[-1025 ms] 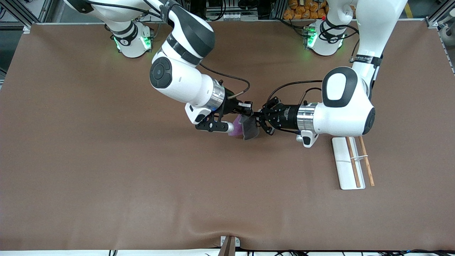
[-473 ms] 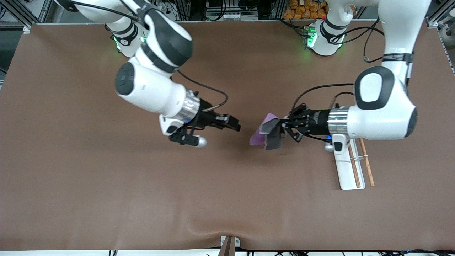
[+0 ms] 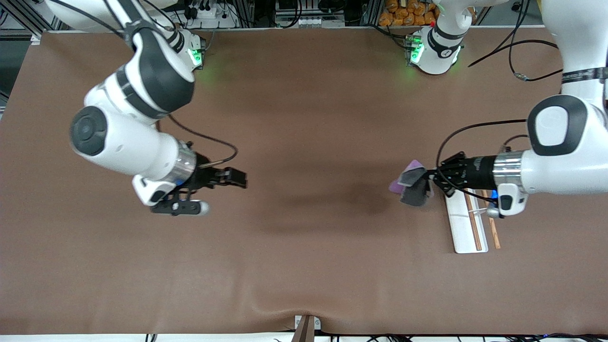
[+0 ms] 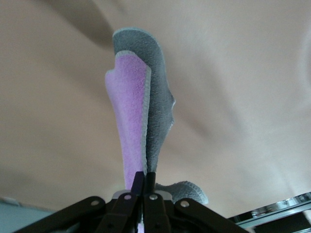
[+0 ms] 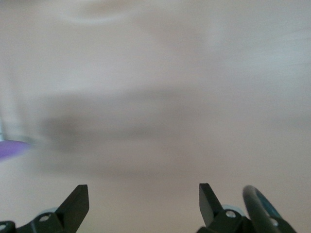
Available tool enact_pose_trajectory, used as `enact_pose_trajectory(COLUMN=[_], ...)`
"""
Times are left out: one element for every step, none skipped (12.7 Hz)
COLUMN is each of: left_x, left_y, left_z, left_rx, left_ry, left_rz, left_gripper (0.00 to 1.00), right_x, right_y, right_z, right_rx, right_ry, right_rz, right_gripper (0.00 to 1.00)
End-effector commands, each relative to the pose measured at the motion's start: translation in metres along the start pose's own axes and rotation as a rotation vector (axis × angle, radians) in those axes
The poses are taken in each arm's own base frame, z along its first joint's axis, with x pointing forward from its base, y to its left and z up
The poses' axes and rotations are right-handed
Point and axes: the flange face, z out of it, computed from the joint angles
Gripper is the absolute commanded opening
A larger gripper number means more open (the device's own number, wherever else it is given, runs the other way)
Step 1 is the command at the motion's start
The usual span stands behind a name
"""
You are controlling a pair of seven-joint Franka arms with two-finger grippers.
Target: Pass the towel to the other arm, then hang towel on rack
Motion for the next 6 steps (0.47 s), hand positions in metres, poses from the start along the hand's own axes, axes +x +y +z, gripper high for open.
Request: enact_pose_trajectory(left_x=[0.026, 0.039, 0.049, 0.058, 0.071, 0.085], left_y=[-0.015, -0.024, -0.030, -0.037, -0.047, -0.059], left_z=[-0.021, -0.027, -0.033, -0.037, -0.042, -0.046], left_rx=[0.002, -0.011, -0.020, -0.027, -0.023, -0.011], left_ry=[0.025, 0.033, 0.039, 0.047, 0.055, 0.067], left_rz=[0.197, 0.253, 0.308, 0.362, 0.395, 0.419], left_gripper=[0.00, 0.00, 0.00, 0.00, 0.00, 0.00], right_x=[-0.011, -0.011, -0.009, -0.010, -0.017, -0.019], right_y=[0.047, 0.070, 0.099, 0.125, 0.147, 0.172], right_z=[-0.047, -0.060, -0.074, -0.088, -0.107, -0.122], right_rx=[-0.120, -0.145, -0.150, -0.151, -0.159, -0.172], right_ry=[0.009, 0.002, -0.004, -0.004, 0.013, 0.020], right_rz=[-0.036, -0.059, -0.055, -0.077, -0.122, -0.141], right_gripper=[1.00, 1.00, 1.00, 1.00, 1.00, 1.00])
